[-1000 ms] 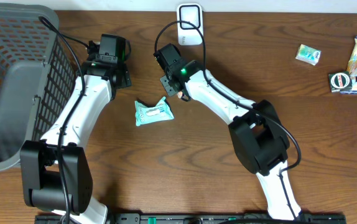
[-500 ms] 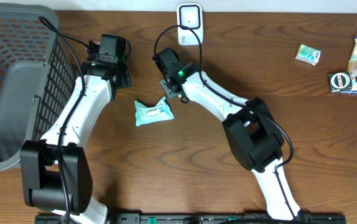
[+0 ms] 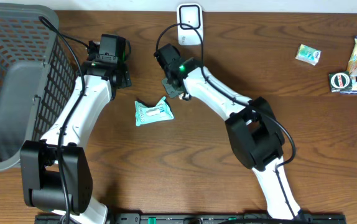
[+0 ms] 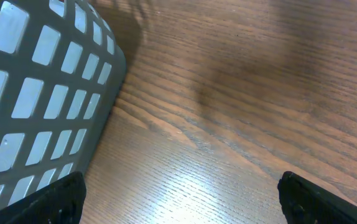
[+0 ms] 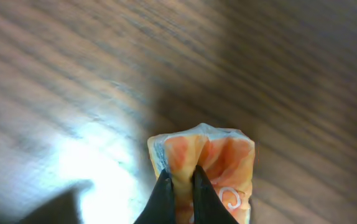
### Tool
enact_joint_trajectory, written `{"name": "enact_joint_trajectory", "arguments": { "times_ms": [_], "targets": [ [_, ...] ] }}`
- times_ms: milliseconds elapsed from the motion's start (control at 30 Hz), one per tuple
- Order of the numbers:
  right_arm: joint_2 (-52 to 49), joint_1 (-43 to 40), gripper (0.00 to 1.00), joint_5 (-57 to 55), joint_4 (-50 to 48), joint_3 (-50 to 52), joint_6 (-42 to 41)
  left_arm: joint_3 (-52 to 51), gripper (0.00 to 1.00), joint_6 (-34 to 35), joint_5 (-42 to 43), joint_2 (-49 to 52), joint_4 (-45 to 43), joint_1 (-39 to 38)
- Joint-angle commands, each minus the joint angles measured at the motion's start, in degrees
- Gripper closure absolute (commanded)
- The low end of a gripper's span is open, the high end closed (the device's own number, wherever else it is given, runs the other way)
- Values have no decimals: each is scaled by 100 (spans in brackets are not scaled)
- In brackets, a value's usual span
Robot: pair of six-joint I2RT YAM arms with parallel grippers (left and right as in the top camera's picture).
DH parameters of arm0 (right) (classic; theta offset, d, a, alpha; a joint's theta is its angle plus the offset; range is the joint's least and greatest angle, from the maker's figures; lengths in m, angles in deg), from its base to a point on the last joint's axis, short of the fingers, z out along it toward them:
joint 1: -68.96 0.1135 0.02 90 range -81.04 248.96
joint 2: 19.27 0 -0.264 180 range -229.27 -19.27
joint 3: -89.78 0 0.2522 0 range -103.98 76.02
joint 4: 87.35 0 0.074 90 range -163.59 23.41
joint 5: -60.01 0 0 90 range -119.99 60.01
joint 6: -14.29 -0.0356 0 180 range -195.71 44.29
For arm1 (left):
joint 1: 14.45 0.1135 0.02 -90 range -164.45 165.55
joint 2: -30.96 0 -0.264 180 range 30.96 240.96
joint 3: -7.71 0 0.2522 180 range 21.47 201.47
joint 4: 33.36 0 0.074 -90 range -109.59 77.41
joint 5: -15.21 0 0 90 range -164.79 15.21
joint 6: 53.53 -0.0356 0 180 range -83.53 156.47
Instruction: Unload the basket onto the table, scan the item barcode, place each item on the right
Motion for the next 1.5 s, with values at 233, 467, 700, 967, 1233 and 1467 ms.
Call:
{"name": "enact_joint_trajectory", "arguments": {
  "times_ms": [233,467,700,967,1233,1467],
  "targets": [
    [251,-1281,99,4828,149,-258,199,70,2,-31,-76,-24,17,4],
    [245,-2000,99,6398,173,243,581,70,2,-31,-76,-24,17,4],
    [245,-2326,99,7018,-564,1390,422,68,2,-31,-76,-24,17,4],
    [245,-2723,99,6391,-1602,2203,-284,70,2,-31,-76,-24,17,4],
    [247,-3123,99,4494,-901,2188,-581,68,2,-31,-76,-24,17,4],
    [295,-3346,83,4494,-72,1709,-192,70,2,-31,-76,-24,17,4]
  ]
}}
